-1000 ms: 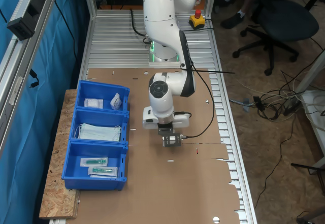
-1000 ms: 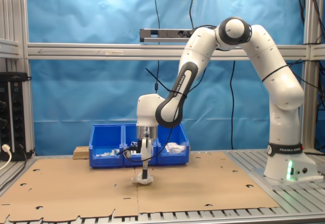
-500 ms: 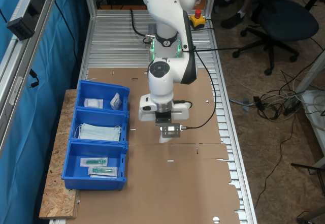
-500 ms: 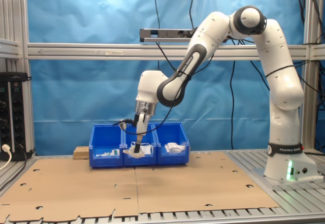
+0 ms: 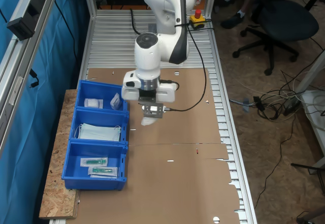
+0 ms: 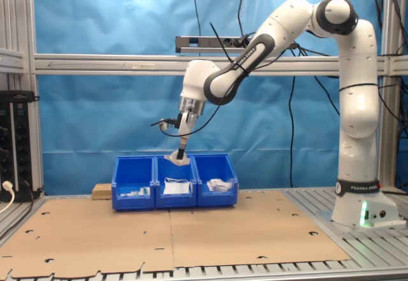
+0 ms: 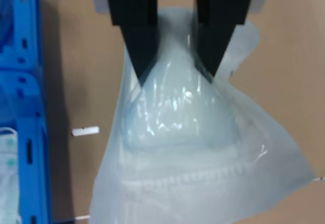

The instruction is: Pick and place sorting task of medical equipment.

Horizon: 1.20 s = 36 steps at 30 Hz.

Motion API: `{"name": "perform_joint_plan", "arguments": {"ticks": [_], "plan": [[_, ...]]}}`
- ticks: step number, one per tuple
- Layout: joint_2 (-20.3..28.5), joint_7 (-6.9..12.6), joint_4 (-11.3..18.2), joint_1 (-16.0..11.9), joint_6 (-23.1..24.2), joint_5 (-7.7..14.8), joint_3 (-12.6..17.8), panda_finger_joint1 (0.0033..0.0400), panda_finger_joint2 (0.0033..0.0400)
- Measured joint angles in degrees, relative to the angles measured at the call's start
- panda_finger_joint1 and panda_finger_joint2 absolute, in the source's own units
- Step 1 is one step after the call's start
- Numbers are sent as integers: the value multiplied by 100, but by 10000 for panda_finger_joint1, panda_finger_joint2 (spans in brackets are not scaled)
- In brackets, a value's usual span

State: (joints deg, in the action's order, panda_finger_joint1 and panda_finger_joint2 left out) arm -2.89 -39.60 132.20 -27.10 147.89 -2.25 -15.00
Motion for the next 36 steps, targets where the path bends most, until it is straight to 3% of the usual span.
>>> {"name": "perform_joint_plan", "arguments": {"ticks": [10, 20, 27, 36], "plan": [[646, 0, 37, -816, -992, 0, -32, 51, 51], [822, 0, 108, -1583, -1667, 0, -48, 51, 51], [826, 0, 234, -1831, -1948, 0, -26, 51, 51], [769, 0, 287, -1894, -2105, 0, -19, 51, 51]]}}
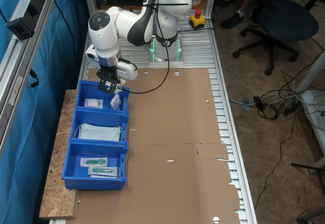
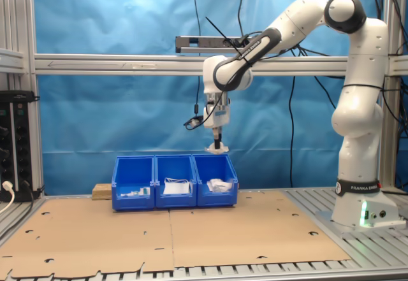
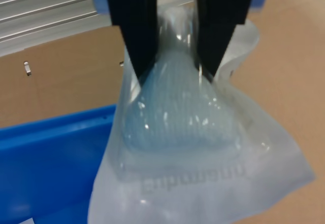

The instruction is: Pick and place sorting task of medical equipment.

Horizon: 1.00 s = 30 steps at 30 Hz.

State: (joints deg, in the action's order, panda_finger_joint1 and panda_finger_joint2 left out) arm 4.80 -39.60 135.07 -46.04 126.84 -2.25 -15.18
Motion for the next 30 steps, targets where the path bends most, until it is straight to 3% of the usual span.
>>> {"name": "perform_joint_plan", "arguments": {"ticks": [30], "plan": [[-710, 0, 24, -15, 728, 0, 258, 51, 51]]}}
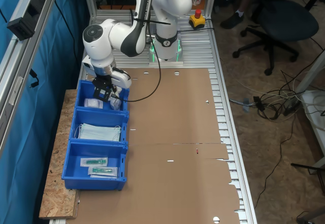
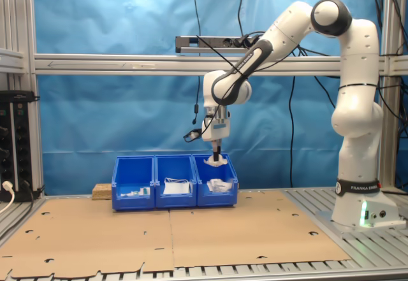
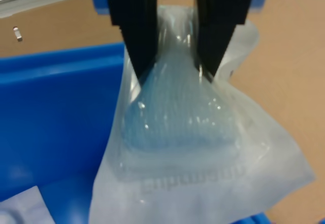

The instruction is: Pick and place sorting task of medical equipment.

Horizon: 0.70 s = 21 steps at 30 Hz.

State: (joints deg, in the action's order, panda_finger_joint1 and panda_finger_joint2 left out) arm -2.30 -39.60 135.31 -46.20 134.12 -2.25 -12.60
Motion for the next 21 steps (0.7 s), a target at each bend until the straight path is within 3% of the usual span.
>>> {"name": "perform_joint_plan", "arguments": {"ticks": [21], "plan": [[-64, 0, 0, -38, 506, 0, 236, 51, 51]]}}
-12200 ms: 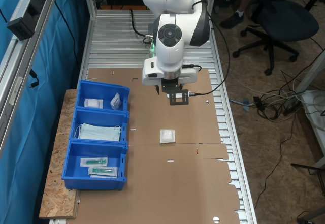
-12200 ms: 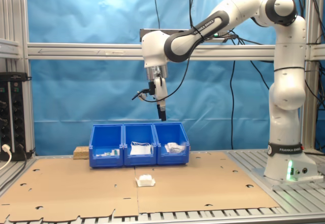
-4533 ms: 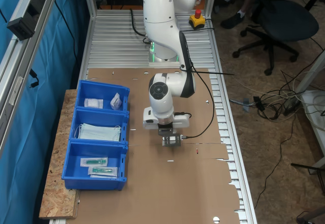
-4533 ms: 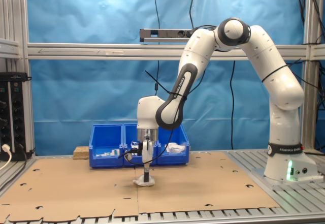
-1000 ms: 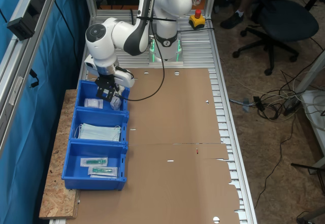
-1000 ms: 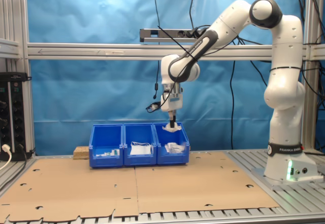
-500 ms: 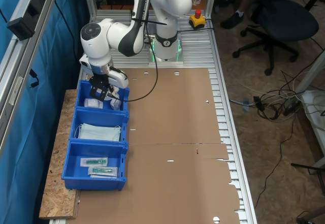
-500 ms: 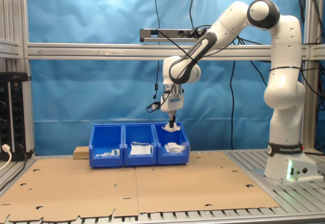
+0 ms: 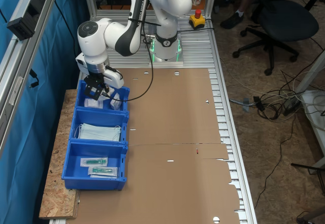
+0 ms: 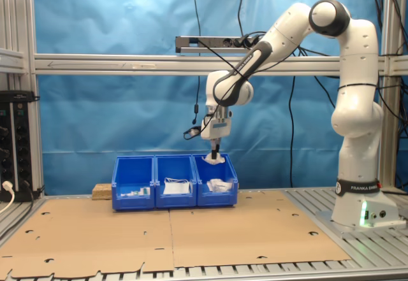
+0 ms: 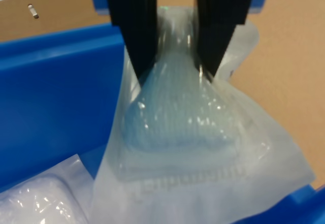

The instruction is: Pick and place sorting task of medical equipment.

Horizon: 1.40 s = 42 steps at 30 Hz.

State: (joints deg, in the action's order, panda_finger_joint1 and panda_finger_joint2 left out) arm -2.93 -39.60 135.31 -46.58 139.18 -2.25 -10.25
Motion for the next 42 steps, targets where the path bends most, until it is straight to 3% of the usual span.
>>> {"name": "perform_joint_plan", "arguments": {"ticks": [33, 34, 39, 40, 42], "plan": [[-44, 0, 0, -2, 330, 0, 65, 51, 51], [-44, 0, 0, -2, 333, 0, 65, 98, 98], [-44, 0, 0, -2, 346, 0, 67, 98, 98], [-44, 0, 0, -2, 348, 0, 67, 209, 209], [-44, 0, 0, -2, 350, 0, 68, 209, 209]]}}
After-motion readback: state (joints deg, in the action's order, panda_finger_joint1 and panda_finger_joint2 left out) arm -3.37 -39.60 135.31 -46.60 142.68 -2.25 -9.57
